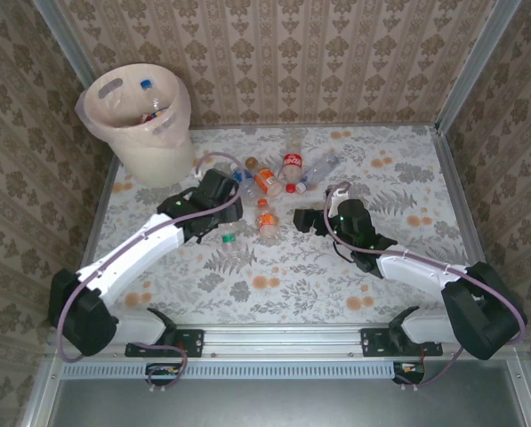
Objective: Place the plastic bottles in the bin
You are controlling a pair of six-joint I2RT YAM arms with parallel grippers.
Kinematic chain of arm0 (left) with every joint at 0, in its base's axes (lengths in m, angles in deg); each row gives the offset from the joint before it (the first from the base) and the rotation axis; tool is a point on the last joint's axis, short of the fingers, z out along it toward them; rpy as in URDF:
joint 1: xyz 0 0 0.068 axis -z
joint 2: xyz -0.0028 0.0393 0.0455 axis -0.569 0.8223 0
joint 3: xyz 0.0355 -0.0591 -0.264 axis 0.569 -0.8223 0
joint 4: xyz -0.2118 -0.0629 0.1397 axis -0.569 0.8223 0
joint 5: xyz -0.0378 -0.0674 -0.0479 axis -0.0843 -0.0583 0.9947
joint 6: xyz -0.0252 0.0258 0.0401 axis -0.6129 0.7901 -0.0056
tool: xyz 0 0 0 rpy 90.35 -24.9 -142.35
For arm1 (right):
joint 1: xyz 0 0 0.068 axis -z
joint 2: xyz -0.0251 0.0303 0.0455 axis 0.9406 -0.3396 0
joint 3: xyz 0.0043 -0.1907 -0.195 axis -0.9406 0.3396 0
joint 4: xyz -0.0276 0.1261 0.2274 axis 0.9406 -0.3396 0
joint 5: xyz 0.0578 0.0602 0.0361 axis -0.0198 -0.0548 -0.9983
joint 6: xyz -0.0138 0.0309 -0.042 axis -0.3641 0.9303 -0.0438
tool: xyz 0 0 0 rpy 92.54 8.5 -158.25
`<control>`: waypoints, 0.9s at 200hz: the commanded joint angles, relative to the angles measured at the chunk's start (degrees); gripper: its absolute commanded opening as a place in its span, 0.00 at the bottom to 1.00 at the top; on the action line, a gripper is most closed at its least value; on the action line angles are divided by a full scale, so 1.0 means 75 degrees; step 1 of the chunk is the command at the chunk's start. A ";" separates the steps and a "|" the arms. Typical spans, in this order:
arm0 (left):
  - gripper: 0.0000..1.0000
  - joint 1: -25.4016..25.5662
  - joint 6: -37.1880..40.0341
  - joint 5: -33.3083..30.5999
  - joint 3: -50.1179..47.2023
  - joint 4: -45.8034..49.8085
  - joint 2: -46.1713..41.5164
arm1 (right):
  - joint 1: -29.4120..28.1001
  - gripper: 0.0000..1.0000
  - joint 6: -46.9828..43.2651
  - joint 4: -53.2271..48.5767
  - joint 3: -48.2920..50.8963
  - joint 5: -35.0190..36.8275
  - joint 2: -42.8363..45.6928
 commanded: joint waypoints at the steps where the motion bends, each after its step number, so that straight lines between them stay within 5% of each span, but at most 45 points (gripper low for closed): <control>1: 0.63 -0.0355 0.0521 -0.0746 0.0334 0.0323 -0.0474 | -0.0049 1.00 0.0148 0.0323 -0.0320 -0.0107 -0.0123; 90: 0.63 -0.2085 0.1682 -0.1183 0.1760 -0.1124 -0.0832 | -0.0061 1.00 -0.0003 0.0058 -0.0839 -0.0085 -0.0218; 180: 0.62 -0.3632 0.2494 -0.0636 0.3920 -0.2301 0.0724 | -0.0061 1.00 -0.0044 -0.0075 -0.0596 0.0328 0.0271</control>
